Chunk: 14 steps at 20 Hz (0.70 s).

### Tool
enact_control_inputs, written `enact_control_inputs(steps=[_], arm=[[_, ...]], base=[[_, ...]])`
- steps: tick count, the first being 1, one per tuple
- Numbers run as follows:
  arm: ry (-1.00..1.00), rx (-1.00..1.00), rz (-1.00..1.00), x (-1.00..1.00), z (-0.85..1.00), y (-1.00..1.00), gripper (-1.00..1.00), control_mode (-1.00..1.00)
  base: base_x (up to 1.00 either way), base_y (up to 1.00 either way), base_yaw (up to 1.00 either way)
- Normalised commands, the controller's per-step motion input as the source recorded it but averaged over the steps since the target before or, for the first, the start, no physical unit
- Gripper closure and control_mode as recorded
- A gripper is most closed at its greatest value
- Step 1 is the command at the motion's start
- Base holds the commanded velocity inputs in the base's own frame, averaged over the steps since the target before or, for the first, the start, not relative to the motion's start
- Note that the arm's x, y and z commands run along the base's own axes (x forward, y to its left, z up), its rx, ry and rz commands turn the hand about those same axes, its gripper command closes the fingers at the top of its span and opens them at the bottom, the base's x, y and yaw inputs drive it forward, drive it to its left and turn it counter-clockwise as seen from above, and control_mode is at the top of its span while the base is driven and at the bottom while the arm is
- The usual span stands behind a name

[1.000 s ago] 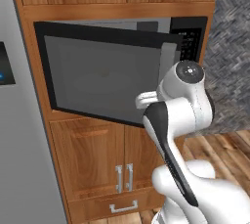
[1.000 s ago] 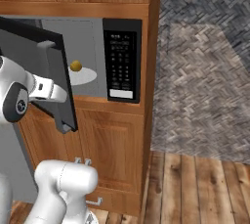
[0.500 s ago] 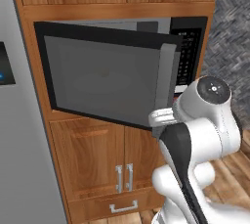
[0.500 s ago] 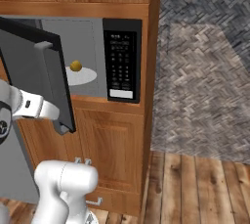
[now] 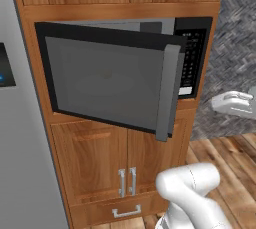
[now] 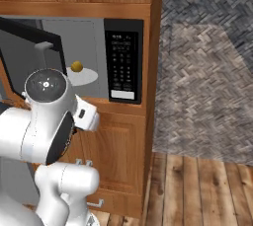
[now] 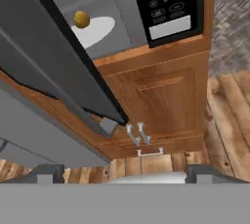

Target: Open the microwave door.

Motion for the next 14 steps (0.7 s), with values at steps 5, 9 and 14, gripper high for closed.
enact_control_inputs(steps=[5,9,14], arm=[[0.1,0.81,0.18,0.37,0.19,-0.76,-1.0,-1.0],[0.0,0.59,0.23,0.89,-0.26,-0.06,-1.0,-1.0],[0.01,0.53,0.21,0.99,-0.06,0.07,-1.0,-1.0]], base=[[0.0,0.0,0.0],[0.0,0.0,0.0],[0.0,0.0,0.0]])
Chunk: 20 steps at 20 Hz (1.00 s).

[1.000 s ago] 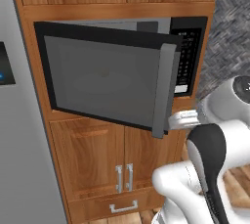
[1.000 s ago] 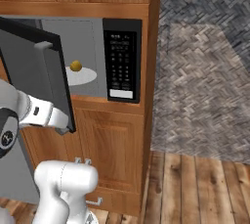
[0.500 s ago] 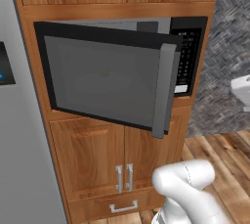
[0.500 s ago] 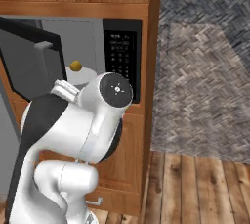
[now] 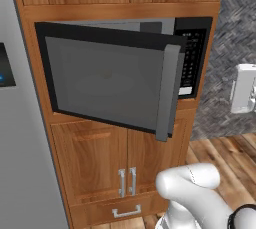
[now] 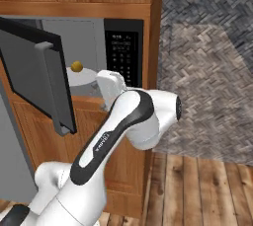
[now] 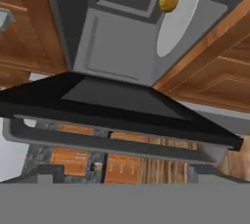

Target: Open the microwave door.

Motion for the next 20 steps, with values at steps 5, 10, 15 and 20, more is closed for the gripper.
enact_control_inputs(steps=[5,10,15,20], arm=[[0.06,0.24,0.15,0.89,-0.02,0.47,-1.0,-1.0],[0.11,0.05,0.05,0.65,0.0,0.86,-1.0,-1.0],[0.15,0.0,0.11,0.4,0.0,0.75,-1.0,-1.0],[0.23,0.0,0.3,-0.21,0.02,0.64,-1.0,-1.0]], base=[[0.0,0.0,0.0],[0.0,0.0,0.0],[0.0,0.0,0.0],[0.0,0.0,0.0]])
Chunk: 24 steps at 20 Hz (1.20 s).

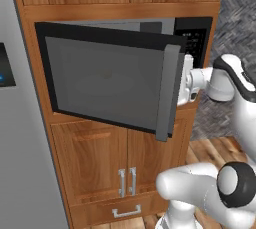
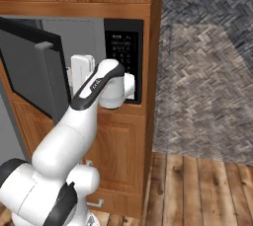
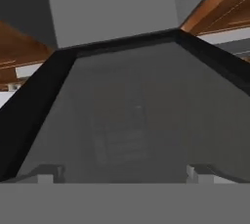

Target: Open the microwave door.

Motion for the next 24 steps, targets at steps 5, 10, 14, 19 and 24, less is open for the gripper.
enact_control_inputs(steps=[5,10,14,19,24], arm=[[0.22,0.0,0.41,-0.88,0.2,0.34,-1.0,-1.0],[0.1,0.0,0.41,-1.0,0.34,0.25,-1.0,-1.0],[0.02,0.0,0.15,-0.72,0.3,0.96,-1.0,-1.0],[0.0,0.0,-0.04,-0.26,0.09,1.0,-1.0,-1.0],[-0.01,0.0,-0.17,-0.05,0.0,1.0,-1.0,-1.0]], base=[[0.0,0.0,0.0],[0.0,0.0,0.0],[0.0,0.0,0.0],[0.0,0.0,0.0],[0.0,0.0,0.0]])
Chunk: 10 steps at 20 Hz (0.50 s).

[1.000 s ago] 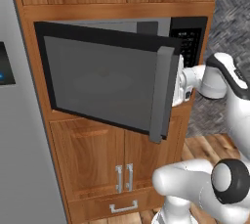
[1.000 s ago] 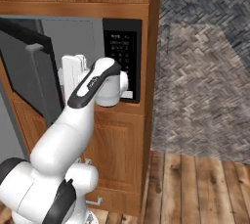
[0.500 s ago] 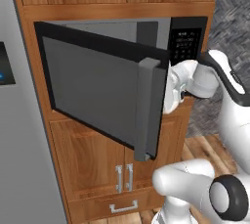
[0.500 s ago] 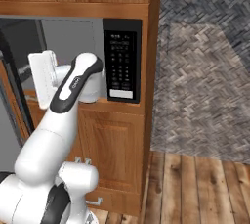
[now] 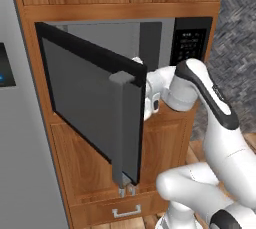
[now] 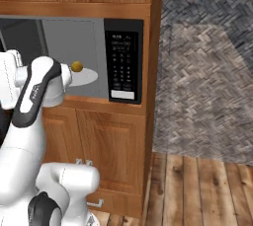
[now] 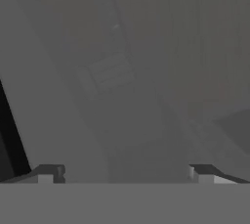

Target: Open the microwave door.

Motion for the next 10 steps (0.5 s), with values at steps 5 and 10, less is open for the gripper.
enact_control_inputs(steps=[5,10], arm=[[-0.02,0.0,-0.17,-0.01,0.0,1.0,-1.0,-1.0],[-0.01,0.0,-0.19,0.11,-0.06,1.0,-1.0,-1.0]], base=[[0.0,0.0,0.0],[0.0,0.0,0.0]])
